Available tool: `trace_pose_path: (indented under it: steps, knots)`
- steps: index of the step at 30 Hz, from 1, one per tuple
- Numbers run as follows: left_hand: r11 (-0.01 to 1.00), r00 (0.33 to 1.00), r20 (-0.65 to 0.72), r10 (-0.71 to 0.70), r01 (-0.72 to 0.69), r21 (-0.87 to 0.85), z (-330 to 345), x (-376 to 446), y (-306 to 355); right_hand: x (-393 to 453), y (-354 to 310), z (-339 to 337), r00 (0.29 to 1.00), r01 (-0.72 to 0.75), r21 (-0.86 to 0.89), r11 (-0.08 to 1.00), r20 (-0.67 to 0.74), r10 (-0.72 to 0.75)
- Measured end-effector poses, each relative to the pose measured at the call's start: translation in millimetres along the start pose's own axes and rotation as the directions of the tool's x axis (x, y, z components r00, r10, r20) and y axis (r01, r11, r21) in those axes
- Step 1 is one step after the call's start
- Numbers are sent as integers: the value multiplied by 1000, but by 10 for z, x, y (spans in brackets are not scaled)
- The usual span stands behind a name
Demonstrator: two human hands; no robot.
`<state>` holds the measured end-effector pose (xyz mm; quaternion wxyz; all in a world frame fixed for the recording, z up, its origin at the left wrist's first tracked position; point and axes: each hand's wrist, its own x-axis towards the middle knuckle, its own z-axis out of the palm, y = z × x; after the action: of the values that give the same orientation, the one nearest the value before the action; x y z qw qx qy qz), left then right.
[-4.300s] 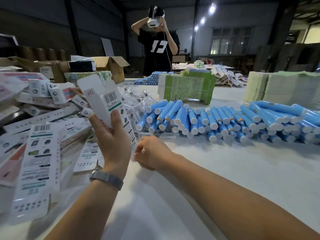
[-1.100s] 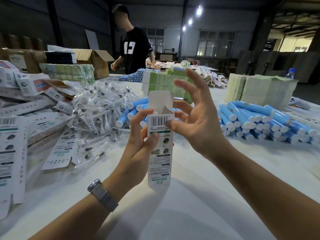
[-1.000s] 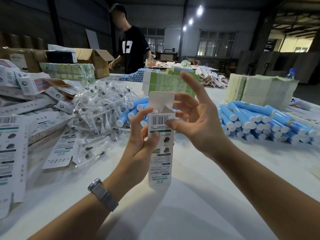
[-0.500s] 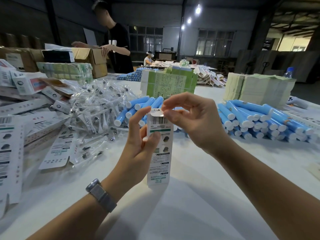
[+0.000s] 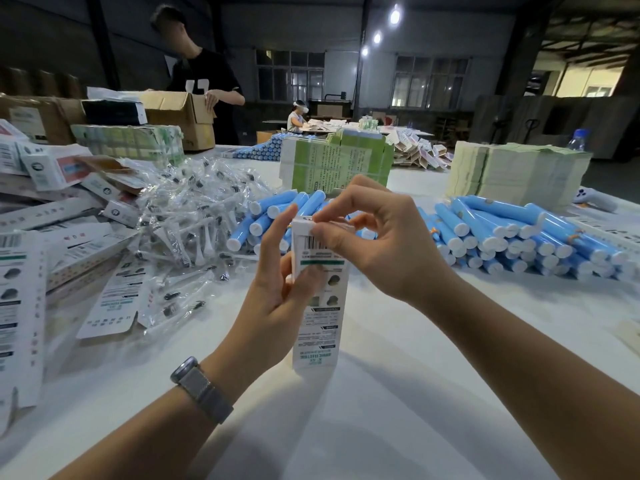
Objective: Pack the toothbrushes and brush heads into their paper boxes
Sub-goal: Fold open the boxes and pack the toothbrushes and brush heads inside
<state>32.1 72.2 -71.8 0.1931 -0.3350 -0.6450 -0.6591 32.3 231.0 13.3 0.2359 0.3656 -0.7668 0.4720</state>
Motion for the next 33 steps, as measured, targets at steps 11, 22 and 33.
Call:
trace_pose_path:
  steps: [11,22,33]
  knots:
    - [999,999,41,-1,-1,41,-8,-6,6,45,-31,-102,1000,6,-9,1000,19,-5]
    - [999,997,77,-9,6,38,5,-31,73,88,-146,-230,994,-19,-68,998,108,27]
    - [997,997,70,7,-12,75,-20,-29,72,76,-235,-179,999,34,-320,947,30,-26]
